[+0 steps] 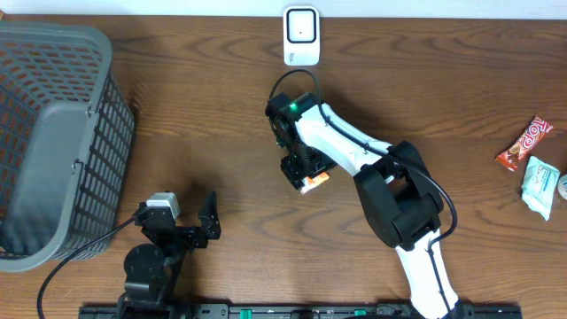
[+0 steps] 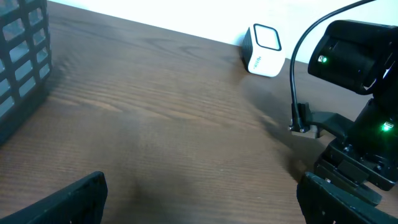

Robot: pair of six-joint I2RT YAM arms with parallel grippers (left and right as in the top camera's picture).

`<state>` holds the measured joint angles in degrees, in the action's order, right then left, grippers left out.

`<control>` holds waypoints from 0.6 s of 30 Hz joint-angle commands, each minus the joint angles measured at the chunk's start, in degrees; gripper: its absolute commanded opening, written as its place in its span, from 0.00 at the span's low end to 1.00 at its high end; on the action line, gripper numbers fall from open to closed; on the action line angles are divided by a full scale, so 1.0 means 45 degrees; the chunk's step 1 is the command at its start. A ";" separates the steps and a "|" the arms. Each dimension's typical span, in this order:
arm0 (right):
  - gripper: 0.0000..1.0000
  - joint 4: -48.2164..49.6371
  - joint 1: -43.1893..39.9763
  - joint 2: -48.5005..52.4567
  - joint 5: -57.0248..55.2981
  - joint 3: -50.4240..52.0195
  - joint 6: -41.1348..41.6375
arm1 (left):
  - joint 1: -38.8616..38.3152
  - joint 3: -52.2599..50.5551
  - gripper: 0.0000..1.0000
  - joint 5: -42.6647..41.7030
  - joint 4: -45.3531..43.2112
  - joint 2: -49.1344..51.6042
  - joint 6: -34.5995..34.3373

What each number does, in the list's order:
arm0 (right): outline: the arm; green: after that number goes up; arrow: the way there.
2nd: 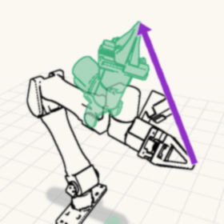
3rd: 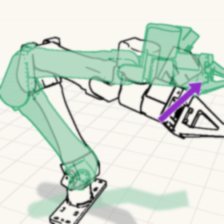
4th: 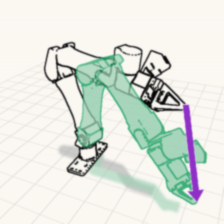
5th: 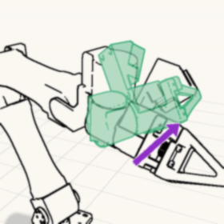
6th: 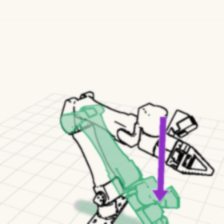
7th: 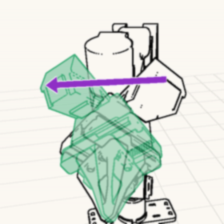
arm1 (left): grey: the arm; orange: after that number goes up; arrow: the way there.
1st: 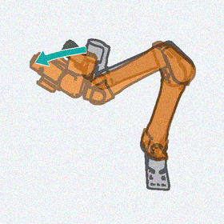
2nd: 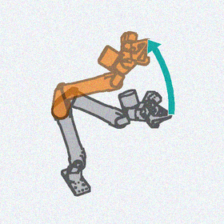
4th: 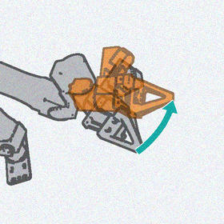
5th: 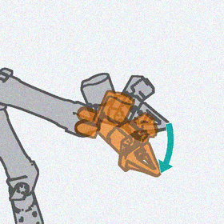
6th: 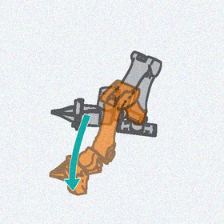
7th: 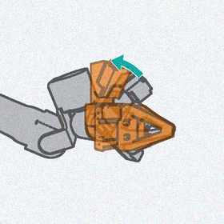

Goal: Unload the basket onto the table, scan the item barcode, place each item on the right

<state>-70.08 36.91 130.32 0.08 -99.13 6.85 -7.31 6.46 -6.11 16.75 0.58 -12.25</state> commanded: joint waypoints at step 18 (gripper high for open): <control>0.62 -0.2467 -0.1802 0.0126 0.6159 0.0199 0.1282 | 0.0029 -0.0175 0.98 -0.0170 0.0374 -0.0078 -0.0117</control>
<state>-80.51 29.80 130.45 21.15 -98.50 11.77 -7.33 6.46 -6.11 16.75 0.60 -12.25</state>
